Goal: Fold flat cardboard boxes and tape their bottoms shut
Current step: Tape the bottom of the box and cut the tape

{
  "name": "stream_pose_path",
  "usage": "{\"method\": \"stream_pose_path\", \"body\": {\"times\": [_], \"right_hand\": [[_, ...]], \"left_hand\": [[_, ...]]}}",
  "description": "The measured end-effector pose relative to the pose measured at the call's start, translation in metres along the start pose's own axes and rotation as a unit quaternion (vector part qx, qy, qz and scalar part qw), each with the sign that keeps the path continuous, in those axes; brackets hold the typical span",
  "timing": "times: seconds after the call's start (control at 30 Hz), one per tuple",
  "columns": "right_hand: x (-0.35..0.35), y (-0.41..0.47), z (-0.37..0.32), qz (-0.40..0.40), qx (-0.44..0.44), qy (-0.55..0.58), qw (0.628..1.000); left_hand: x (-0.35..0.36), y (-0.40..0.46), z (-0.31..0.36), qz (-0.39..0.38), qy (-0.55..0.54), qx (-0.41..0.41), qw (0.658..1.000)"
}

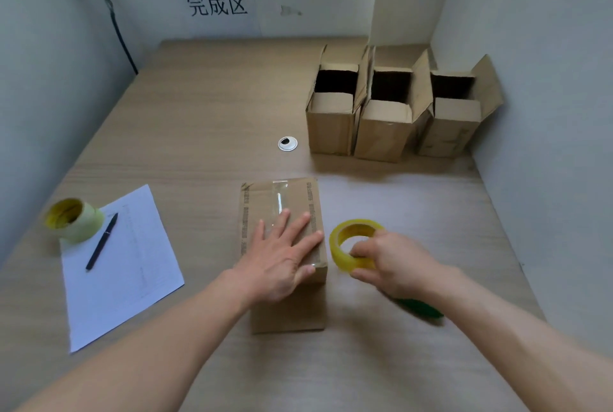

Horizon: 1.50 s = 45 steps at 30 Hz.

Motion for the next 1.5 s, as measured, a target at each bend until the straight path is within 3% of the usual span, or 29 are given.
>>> {"method": "stream_pose_path", "body": {"times": [0.13,0.27,0.37,0.5,0.73,0.83,0.9,0.93,0.97,1.03,1.1,1.17,1.3,1.5], "right_hand": [[-0.006,0.015,-0.001,0.035,0.006,-0.055,0.998],[-0.011,0.015,-0.002,0.08,-0.025,-0.062,0.995],[-0.014,0.011,-0.002,0.117,-0.043,-0.078,0.989],[-0.015,0.007,-0.009,0.151,-0.053,-0.083,0.984],[-0.01,0.008,-0.016,0.16,-0.017,-0.05,0.986],[-0.008,-0.011,-0.009,0.27,-0.029,0.027,0.962],[-0.001,-0.037,0.013,0.369,0.052,0.087,0.924],[0.009,-0.051,0.026,0.377,0.125,0.102,0.912],[0.023,-0.063,0.039,0.338,0.208,0.102,0.912],[0.057,-0.078,0.057,0.184,0.326,0.057,0.926],[0.081,-0.085,0.062,0.11,0.338,0.026,0.934],[0.087,-0.088,0.058,0.13,0.33,0.049,0.934],[0.099,-0.113,0.036,0.239,0.278,0.255,0.895],[0.098,-0.118,-0.002,0.277,0.161,0.395,0.861]], "left_hand": [[-0.024,-0.001,0.007,0.004,0.022,-0.007,1.0],[-0.053,0.013,0.017,0.082,0.022,0.087,0.993],[-0.061,0.042,0.021,0.04,-0.04,0.085,0.995],[-0.055,0.069,0.027,-0.004,0.044,0.086,0.995],[-0.059,0.081,0.03,-0.047,-0.054,-0.042,0.997],[-0.05,0.079,0.026,-0.037,-0.122,-0.092,0.988],[-0.047,0.076,0.022,-0.041,-0.162,-0.111,0.98],[-0.047,0.074,0.021,-0.044,-0.176,-0.117,0.976],[-0.048,0.073,0.021,-0.05,-0.187,-0.119,0.974],[-0.049,0.074,0.021,-0.061,-0.207,-0.122,0.969],[-0.051,0.075,0.022,-0.071,-0.22,-0.129,0.964],[-0.053,0.074,0.022,-0.073,-0.223,-0.136,0.962],[-0.057,0.072,0.026,-0.074,-0.228,-0.15,0.959],[-0.058,0.072,0.028,-0.093,-0.253,-0.164,0.949]]}}
Point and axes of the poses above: each hand's wrist, its own y-axis towards the middle knuckle, its own x-axis out of the palm, z = x × y, the point moved 4 cm from there along y, towards the middle knuckle, and after that the axes turned 13 degrees about y, right-handed, at the moved point
